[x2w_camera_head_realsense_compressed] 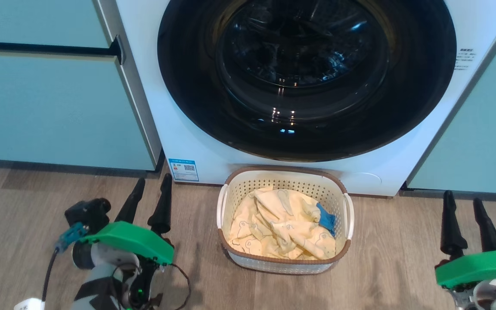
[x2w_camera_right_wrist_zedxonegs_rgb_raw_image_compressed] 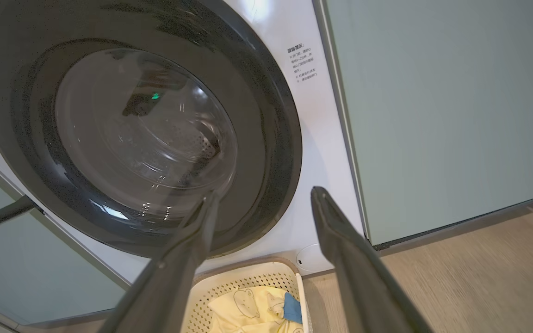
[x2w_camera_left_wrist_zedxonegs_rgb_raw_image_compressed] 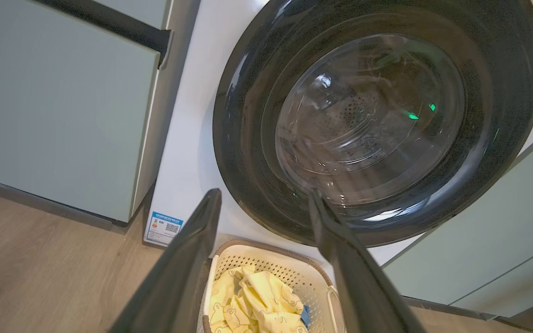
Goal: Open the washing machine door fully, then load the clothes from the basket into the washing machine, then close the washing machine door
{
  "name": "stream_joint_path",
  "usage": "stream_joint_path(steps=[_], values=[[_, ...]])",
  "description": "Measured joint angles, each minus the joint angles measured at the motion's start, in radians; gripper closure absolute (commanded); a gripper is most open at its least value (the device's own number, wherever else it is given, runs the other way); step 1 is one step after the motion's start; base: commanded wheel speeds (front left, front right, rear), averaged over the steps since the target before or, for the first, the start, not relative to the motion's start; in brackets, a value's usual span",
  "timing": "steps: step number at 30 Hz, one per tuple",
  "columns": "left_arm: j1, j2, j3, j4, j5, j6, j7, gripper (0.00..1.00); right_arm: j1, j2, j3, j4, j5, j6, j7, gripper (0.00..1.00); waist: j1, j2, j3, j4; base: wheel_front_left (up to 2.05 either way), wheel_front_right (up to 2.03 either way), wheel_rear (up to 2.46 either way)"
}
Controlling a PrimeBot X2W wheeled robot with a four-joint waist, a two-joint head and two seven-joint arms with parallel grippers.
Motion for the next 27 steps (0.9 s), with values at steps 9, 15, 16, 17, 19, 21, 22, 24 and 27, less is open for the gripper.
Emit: stream_joint_path(steps=[9, 15, 16, 17, 19, 21, 22, 24, 27], values=[[-0.017, 0.0, -0.004, 0.002, 0.078, 0.0, -0.024, 0.0, -0.002, -0.002, 0.0, -0.011, -0.095, 0.0, -0.024, 0.0, 0.0, 0.0, 0.003, 0.001, 0.0, 0.0, 0.0], [-0.027, 0.002, -0.014, 0.001, 0.145, 0.0, -0.041, 0.0, -0.017, -0.003, 0.003, -0.019, -0.166, 0.0, -0.041, 0.0, 0.0, 0.0, 0.003, 0.001, 0.0, 0.0, 0.0], [-0.028, 0.002, -0.016, 0.002, 0.156, 0.0, -0.041, 0.0, -0.018, -0.003, 0.005, -0.024, -0.179, 0.0, -0.043, 0.0, 0.0, 0.0, 0.003, 0.001, 0.0, 0.0, 0.0], [-0.031, 0.002, -0.018, 0.002, 0.168, 0.0, -0.048, 0.0, -0.018, -0.003, 0.006, -0.025, -0.192, 0.0, -0.047, 0.0, 0.0, 0.0, 0.003, 0.001, 0.0, 0.0, 0.0], [-0.038, 0.003, -0.019, 0.002, 0.19, 0.0, -0.054, 0.0, -0.018, -0.004, 0.006, -0.026, -0.215, 0.0, -0.052, 0.0, 0.0, 0.0, 0.004, 0.001, 0.0, 0.0, 0.0], [-0.042, 0.004, -0.02, 0.003, 0.213, 0.0, -0.06, 0.0, -0.018, -0.004, 0.006, -0.026, -0.233, 0.0, -0.061, 0.0, 0.0, 0.0, 0.005, 0.0, 0.0, 0.0, 0.0], [-0.044, 0.004, -0.021, 0.005, 0.223, 0.0, -0.064, 0.0, -0.018, -0.004, 0.006, -0.027, -0.243, 0.0, -0.064, 0.0, 0.0, 0.0, 0.006, 0.0, 0.0, 0.0, 0.0], [-0.048, 0.004, -0.021, 0.009, 0.244, 0.0, -0.067, 0.0, -0.018, -0.004, 0.006, -0.029, -0.263, 0.0, -0.069, 0.0, 0.0, 0.0, 0.009, 0.0, 0.0, 0.0, 0.0], [-0.059, 0.005, -0.021, 0.014, 0.278, 0.0, -0.077, 0.0, -0.024, -0.005, 0.006, -0.029, -0.279, 0.0, -0.077, 0.0, 0.0, 0.0, 0.011, 0.001, 0.0, 0.0, 0.0]])
